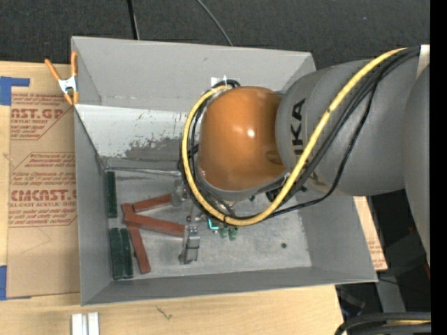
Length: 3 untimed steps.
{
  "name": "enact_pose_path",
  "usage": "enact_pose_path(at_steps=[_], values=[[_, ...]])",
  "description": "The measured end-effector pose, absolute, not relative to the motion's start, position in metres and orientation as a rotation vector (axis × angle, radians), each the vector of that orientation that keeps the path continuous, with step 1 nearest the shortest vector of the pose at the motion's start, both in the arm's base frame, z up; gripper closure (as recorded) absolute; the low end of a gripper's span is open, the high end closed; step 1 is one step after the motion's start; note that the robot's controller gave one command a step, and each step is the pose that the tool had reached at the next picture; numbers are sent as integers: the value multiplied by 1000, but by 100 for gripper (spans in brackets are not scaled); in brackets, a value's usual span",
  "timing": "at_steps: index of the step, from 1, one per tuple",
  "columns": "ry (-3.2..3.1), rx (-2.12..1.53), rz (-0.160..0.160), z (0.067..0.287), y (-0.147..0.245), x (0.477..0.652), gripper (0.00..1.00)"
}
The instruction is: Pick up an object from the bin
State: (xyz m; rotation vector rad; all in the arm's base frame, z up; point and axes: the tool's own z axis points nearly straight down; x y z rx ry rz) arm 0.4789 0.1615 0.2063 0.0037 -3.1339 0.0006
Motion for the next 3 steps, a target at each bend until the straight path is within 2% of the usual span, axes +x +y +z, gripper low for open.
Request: enact_pose_path(at_steps=[1, 2, 3], values=[[-3142, 1, -2, 210, 161, 481, 0], [-3149, 63, -4, 151, 159, 523, 0], [-3142, 17, -1, 113, 158, 537, 0]])
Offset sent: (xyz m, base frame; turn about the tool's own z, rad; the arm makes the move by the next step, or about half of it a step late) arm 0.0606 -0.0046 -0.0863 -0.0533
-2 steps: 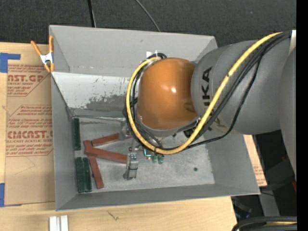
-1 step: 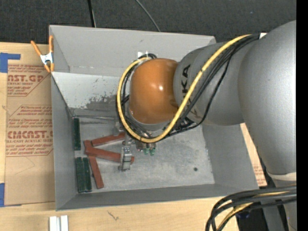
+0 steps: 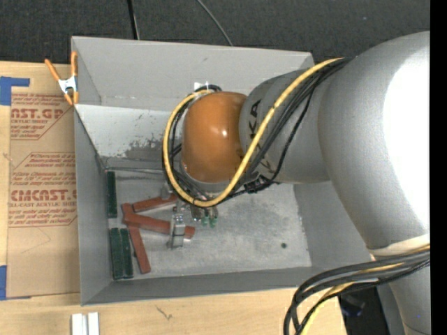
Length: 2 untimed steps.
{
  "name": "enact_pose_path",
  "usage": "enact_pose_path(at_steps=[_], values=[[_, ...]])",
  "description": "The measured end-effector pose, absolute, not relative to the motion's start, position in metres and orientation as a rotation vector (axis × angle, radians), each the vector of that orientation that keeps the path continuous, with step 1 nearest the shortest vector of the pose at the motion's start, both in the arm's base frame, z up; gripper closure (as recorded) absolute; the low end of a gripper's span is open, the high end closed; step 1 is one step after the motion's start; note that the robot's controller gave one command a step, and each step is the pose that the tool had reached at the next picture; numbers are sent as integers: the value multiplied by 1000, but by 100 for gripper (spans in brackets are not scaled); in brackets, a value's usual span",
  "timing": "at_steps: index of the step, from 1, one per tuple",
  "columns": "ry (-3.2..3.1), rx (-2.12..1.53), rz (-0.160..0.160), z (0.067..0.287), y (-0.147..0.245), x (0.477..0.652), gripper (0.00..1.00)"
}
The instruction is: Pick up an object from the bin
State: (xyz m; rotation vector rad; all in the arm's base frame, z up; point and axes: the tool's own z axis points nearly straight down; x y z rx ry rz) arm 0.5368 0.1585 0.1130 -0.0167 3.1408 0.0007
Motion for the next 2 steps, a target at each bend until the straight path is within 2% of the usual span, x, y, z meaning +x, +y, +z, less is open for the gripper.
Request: enact_pose_path(at_steps=[1, 2], values=[[3131, 270, 2, 92, 153, 544, 0], [3128, 99, 5, 74, 154, 537, 100]])
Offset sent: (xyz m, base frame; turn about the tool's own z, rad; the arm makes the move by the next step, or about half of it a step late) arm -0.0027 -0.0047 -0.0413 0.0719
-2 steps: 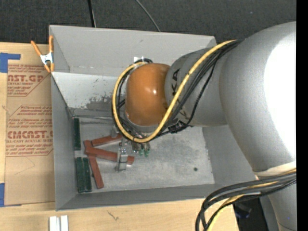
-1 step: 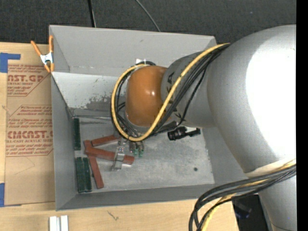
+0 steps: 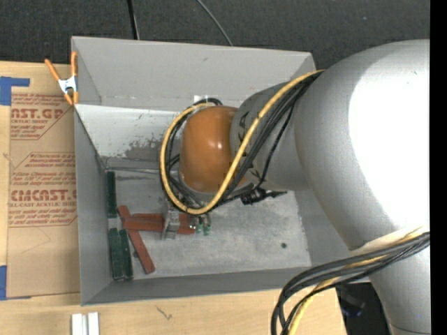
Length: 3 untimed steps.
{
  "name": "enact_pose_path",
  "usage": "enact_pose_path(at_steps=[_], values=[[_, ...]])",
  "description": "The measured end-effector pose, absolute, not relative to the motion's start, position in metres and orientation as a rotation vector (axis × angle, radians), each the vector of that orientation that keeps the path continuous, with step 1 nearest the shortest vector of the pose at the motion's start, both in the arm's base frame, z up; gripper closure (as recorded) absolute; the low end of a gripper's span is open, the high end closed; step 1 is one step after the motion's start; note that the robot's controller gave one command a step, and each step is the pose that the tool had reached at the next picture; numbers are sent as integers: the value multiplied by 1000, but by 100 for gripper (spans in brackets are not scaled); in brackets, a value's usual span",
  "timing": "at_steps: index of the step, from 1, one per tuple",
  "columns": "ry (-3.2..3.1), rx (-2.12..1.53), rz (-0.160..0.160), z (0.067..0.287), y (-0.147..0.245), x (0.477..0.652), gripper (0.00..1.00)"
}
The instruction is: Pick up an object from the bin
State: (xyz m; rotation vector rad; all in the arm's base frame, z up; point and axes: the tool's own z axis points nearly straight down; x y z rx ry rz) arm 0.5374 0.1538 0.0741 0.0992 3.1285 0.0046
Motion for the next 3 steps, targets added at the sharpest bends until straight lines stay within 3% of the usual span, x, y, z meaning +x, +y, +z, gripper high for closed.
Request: enact_pose_path(at_steps=[1, 2, 3], values=[[3128, 99, 5, 74, 154, 537, 100], [3144, 130, -1, 116, 161, 537, 100], [3138, 153, 1, 201, 131, 504, 100]])
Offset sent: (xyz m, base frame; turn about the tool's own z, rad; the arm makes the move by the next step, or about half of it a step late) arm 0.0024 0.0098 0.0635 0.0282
